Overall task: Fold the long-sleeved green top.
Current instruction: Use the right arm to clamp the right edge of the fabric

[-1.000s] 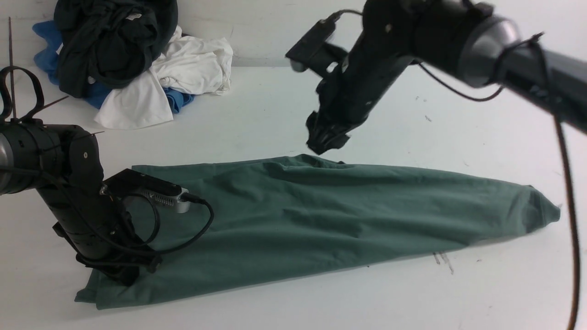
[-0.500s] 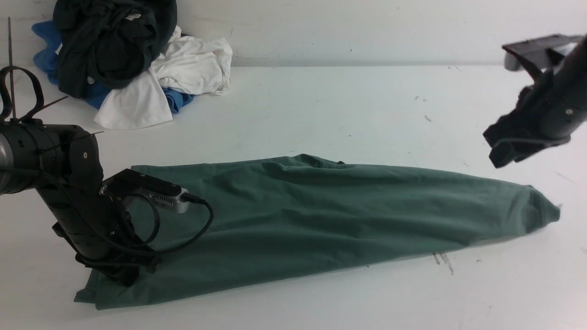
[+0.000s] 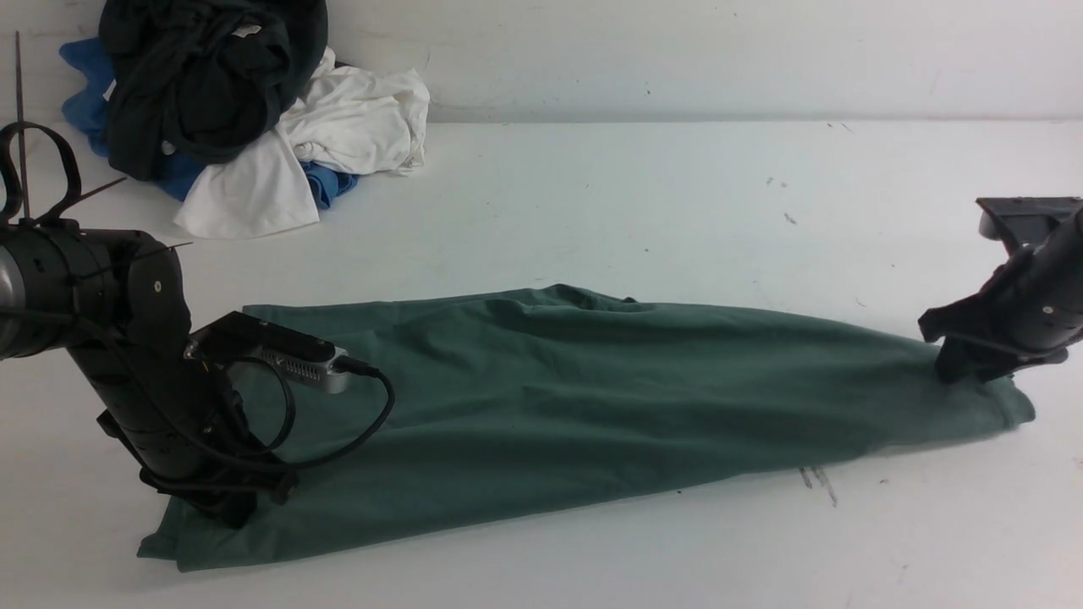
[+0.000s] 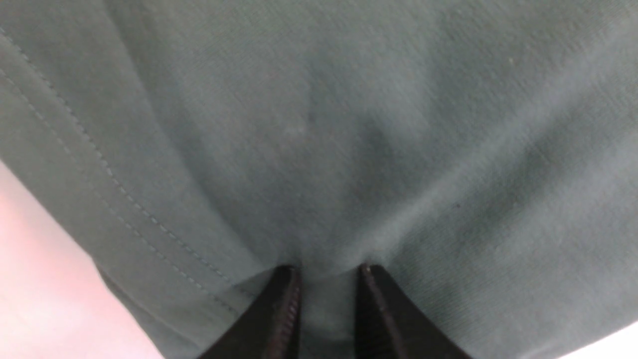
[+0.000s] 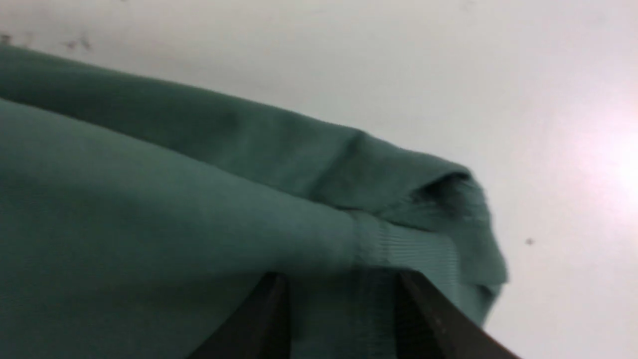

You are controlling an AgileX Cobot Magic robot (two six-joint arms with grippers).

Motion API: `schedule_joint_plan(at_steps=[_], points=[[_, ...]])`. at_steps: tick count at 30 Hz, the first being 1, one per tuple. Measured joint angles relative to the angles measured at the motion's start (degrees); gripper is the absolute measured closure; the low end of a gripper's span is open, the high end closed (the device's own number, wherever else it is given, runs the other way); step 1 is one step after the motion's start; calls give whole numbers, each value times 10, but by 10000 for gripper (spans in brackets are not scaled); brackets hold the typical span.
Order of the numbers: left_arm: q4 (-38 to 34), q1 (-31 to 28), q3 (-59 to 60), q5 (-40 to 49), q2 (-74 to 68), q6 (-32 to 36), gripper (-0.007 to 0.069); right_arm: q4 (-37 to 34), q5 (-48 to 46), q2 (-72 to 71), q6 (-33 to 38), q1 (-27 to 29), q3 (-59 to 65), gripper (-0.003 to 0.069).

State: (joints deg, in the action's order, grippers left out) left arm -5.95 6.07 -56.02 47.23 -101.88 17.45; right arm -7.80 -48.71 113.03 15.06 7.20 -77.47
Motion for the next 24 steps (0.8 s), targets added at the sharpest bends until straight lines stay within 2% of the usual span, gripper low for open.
schedule_joint_plan(at_steps=[3,8,14,19,21,23,24], points=[[0,0,0,0,0,0,470,1,-5,-8,-1,14,0,319],[1,0,0,0,0,0,470,1,-14,-8,-3,29,0,194],[0,0,0,0,0,0,470,-18,-8,34,-4,29,-2,131],[0,0,0,-2,0,0,470,-23,-10,41,-2,28,-9,143],[0,0,0,-2,0,0,470,-25,-14,41,5,28,-9,186],[0,0,0,-2,0,0,470,-31,-18,38,16,28,-10,279],[0,0,0,-2,0,0,470,-32,-19,37,18,28,-10,289]])
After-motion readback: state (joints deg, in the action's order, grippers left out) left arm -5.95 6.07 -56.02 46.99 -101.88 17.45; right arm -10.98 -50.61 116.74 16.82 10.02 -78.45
